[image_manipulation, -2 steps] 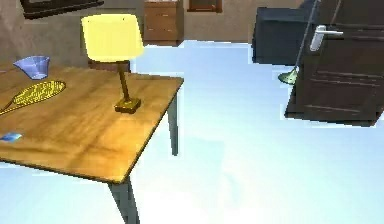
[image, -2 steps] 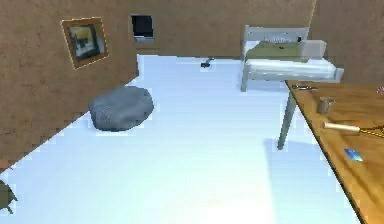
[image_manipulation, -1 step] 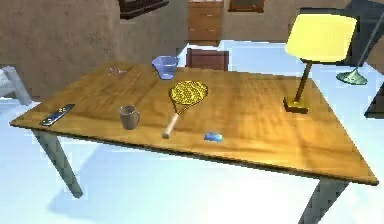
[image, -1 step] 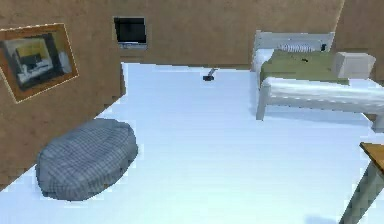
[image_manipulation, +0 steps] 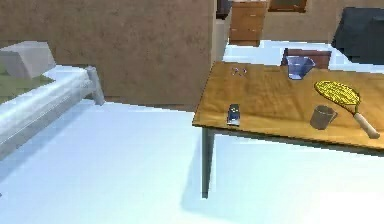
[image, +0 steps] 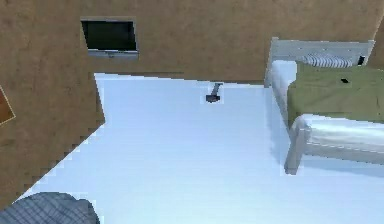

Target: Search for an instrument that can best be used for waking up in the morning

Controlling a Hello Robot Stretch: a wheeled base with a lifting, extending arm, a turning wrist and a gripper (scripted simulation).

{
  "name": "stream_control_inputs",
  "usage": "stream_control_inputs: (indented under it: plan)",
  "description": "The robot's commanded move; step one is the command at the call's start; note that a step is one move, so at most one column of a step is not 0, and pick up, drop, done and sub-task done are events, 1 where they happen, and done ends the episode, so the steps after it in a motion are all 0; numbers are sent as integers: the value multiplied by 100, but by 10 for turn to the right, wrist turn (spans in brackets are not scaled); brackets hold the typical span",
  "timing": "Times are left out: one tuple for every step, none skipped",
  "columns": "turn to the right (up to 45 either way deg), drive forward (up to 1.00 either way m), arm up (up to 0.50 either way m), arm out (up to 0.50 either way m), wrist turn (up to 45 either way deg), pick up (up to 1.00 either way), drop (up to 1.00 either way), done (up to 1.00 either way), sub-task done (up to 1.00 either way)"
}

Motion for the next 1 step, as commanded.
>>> stream_control_inputs:
  plan:
    - [0, 100, 0, 0, 0, 0, 0, 0, 0]
